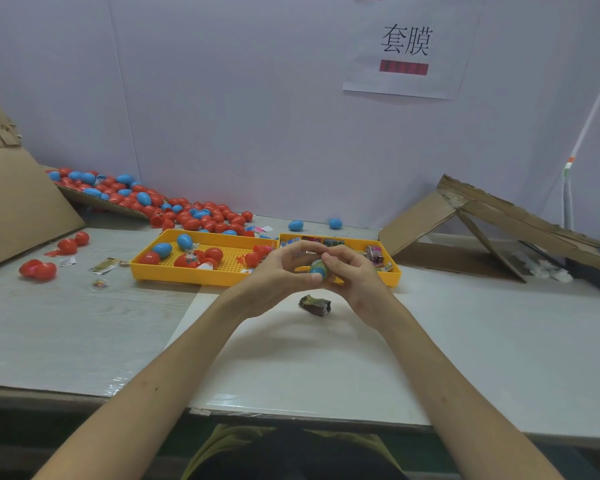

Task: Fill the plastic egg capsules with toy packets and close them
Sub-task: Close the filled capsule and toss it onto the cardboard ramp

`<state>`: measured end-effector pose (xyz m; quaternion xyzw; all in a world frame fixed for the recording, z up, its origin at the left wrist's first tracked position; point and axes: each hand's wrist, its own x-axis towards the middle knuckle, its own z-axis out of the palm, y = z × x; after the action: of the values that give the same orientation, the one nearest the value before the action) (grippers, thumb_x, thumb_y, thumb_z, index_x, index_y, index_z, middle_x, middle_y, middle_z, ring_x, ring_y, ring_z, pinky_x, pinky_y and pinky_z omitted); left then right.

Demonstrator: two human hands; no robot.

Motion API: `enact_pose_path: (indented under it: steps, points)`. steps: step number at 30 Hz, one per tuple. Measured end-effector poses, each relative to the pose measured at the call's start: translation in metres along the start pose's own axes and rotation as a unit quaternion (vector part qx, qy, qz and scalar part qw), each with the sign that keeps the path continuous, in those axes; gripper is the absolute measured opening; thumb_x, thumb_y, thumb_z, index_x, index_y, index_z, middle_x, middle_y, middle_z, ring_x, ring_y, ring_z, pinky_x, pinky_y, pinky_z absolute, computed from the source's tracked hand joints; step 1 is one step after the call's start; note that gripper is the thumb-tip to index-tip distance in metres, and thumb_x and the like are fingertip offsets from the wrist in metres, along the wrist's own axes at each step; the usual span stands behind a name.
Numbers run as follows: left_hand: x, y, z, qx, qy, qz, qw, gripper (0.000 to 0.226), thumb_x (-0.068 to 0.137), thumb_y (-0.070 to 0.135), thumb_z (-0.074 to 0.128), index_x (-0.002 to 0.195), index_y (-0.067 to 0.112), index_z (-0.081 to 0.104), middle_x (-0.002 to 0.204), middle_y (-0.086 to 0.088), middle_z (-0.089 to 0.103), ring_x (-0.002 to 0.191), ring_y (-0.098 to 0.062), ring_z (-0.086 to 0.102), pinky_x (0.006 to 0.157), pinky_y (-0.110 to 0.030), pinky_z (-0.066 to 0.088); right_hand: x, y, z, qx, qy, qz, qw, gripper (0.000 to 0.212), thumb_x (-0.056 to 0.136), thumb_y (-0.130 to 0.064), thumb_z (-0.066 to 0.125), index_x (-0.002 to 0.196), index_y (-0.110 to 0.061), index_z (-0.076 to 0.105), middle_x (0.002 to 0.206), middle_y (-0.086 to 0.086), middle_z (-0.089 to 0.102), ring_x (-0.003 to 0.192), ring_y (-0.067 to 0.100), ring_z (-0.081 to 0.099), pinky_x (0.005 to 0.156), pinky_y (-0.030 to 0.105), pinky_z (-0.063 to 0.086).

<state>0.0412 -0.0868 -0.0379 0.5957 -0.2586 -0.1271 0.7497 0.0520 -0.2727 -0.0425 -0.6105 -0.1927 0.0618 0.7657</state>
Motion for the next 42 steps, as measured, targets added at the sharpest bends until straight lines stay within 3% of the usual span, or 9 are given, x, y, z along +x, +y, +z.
enact_pose_path:
  steps: [5, 12, 16, 20, 26, 29, 33, 37, 42]
  points:
    - [0.000, 0.002, -0.001, -0.047, -0.010, 0.014, 0.999, 0.043, 0.096, -0.007, 0.059, 0.138, -0.001, 0.051, 0.138, -0.025, 0.057, 0.126, -0.042, 0.059, 0.096, -0.037, 0.055, 0.001, 0.000, -0.001, 0.019, -0.016, 0.014, 1.000, 0.033, 0.090, -0.029, 0.065, 0.117, -0.010, 0.068, 0.102, 0.009, 0.070, 0.095, 0.020, 0.067, 0.085, 0.039, 0.057]
    - [-0.001, 0.003, 0.001, -0.065, -0.028, 0.008, 0.997, 0.039, 0.100, -0.002, 0.056, 0.139, 0.000, 0.050, 0.138, -0.027, 0.058, 0.124, -0.042, 0.061, 0.096, -0.038, 0.055, 0.000, 0.000, 0.001, 0.024, 0.004, -0.009, 1.000, 0.022, 0.090, -0.026, 0.066, 0.104, -0.010, 0.070, 0.099, 0.013, 0.070, 0.092, 0.024, 0.069, 0.082, 0.041, 0.059]
    - [-0.001, 0.004, 0.000, -0.070, -0.014, 0.014, 0.997, 0.038, 0.104, 0.012, 0.054, 0.140, 0.000, 0.049, 0.141, -0.022, 0.058, 0.127, -0.041, 0.059, 0.101, -0.044, 0.054, 0.000, -0.001, 0.002, 0.032, -0.005, 0.001, 0.999, 0.035, 0.097, -0.028, 0.059, 0.124, -0.007, 0.066, 0.114, 0.015, 0.068, 0.108, 0.026, 0.066, 0.094, 0.049, 0.056]
    - [-0.002, 0.006, 0.001, -0.064, -0.009, 0.019, 0.998, 0.039, 0.106, 0.021, 0.051, 0.140, 0.001, 0.052, 0.137, -0.021, 0.061, 0.126, -0.041, 0.060, 0.097, -0.046, 0.055, -0.002, -0.002, 0.003, 0.022, -0.012, -0.011, 1.000, 0.038, 0.096, -0.019, 0.063, 0.131, -0.006, 0.062, 0.125, 0.020, 0.067, 0.115, 0.035, 0.066, 0.091, 0.051, 0.057]
    - [-0.005, 0.008, 0.003, -0.093, -0.009, 0.019, 0.995, 0.032, 0.099, 0.008, 0.058, 0.131, 0.005, 0.058, 0.135, -0.023, 0.062, 0.124, -0.037, 0.062, 0.094, -0.035, 0.056, -0.003, -0.004, 0.006, 0.036, 0.013, 0.003, 0.999, 0.039, 0.089, -0.024, 0.066, 0.124, -0.007, 0.066, 0.107, 0.014, 0.071, 0.098, 0.026, 0.070, 0.080, 0.042, 0.059]
    - [-0.004, 0.009, 0.003, -0.102, -0.019, 0.010, 0.995, 0.031, 0.100, 0.007, 0.058, 0.131, 0.006, 0.059, 0.138, -0.024, 0.059, 0.126, -0.039, 0.061, 0.099, -0.037, 0.054, -0.002, -0.004, 0.005, 0.032, 0.018, 0.011, 0.999, 0.040, 0.092, -0.030, 0.063, 0.125, -0.008, 0.065, 0.107, 0.012, 0.071, 0.099, 0.025, 0.069, 0.084, 0.043, 0.059]
    - [-0.005, 0.011, 0.001, -0.137, 0.010, -0.003, 0.991, 0.031, 0.098, 0.022, 0.062, 0.127, 0.013, 0.064, 0.130, -0.018, 0.066, 0.121, -0.034, 0.065, 0.096, -0.037, 0.056, -0.002, -0.005, 0.005, 0.010, 0.013, 0.014, 1.000, 0.039, 0.095, -0.030, 0.060, 0.127, -0.008, 0.064, 0.118, 0.015, 0.070, 0.107, 0.029, 0.068, 0.096, 0.051, 0.055]
    - [-0.005, 0.011, 0.000, -0.127, 0.054, -0.007, 0.990, 0.030, 0.091, 0.035, 0.068, 0.118, 0.021, 0.072, 0.116, -0.007, 0.072, 0.106, -0.020, 0.071, 0.081, -0.026, 0.057, -0.002, -0.005, 0.006, 0.002, 0.022, 0.006, 1.000, 0.047, 0.086, -0.027, 0.070, 0.127, -0.006, 0.063, 0.119, 0.022, 0.067, 0.102, 0.033, 0.068, 0.091, 0.048, 0.057]
    - [-0.004, 0.007, -0.003, -0.160, 0.027, -0.016, 0.987, 0.031, 0.093, 0.018, 0.069, 0.124, 0.012, 0.068, 0.129, -0.017, 0.068, 0.121, -0.034, 0.065, 0.093, -0.030, 0.056, -0.001, -0.002, 0.004, -0.016, 0.039, -0.005, 0.999, 0.043, 0.085, -0.029, 0.071, 0.121, -0.006, 0.066, 0.114, 0.020, 0.069, 0.102, 0.031, 0.070, 0.093, 0.052, 0.057]
